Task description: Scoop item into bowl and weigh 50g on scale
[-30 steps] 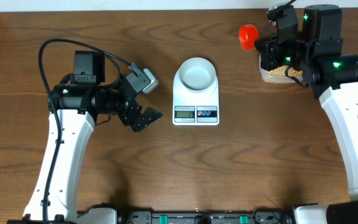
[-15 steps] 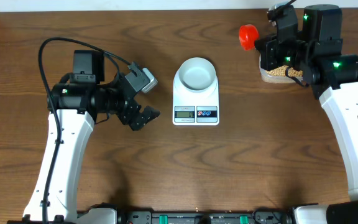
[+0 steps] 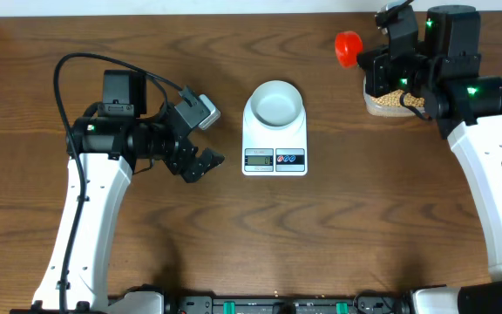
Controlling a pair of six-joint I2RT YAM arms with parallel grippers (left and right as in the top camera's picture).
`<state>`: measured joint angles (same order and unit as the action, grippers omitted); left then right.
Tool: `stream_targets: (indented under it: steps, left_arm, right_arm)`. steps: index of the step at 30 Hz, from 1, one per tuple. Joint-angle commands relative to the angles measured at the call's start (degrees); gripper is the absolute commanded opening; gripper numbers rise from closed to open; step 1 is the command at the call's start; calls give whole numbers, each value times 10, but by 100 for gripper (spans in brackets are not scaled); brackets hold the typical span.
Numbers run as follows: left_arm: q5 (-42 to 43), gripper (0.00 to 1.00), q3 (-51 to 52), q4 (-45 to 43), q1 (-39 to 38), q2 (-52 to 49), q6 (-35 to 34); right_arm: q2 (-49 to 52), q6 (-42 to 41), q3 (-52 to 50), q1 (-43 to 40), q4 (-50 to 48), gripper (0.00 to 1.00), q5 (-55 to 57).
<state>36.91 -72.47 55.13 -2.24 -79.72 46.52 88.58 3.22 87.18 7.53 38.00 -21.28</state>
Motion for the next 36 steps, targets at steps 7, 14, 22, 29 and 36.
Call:
stream_targets:
  steps: [7, 14, 22, 29, 36]
  left_arm:
    - [-5, 98, -19, -5, 2, 0, -13]
    - [-5, 98, -19, -19, 2, 0, -46]
    - [-5, 98, -19, -19, 2, 0, -46]
    - [-5, 98, -19, -19, 2, 0, -46]
    - [-5, 98, -19, -19, 2, 0, -46]
  right_arm:
    - [-1, 7, 9, 4, -16, 1, -7]
    - [-1, 7, 9, 4, -19, 1, -7]
    - [-1, 8, 9, 4, -21, 1, -7]
    - [-1, 8, 9, 4, -31, 1, -7]
    - [-1, 7, 9, 4, -31, 1, -7]
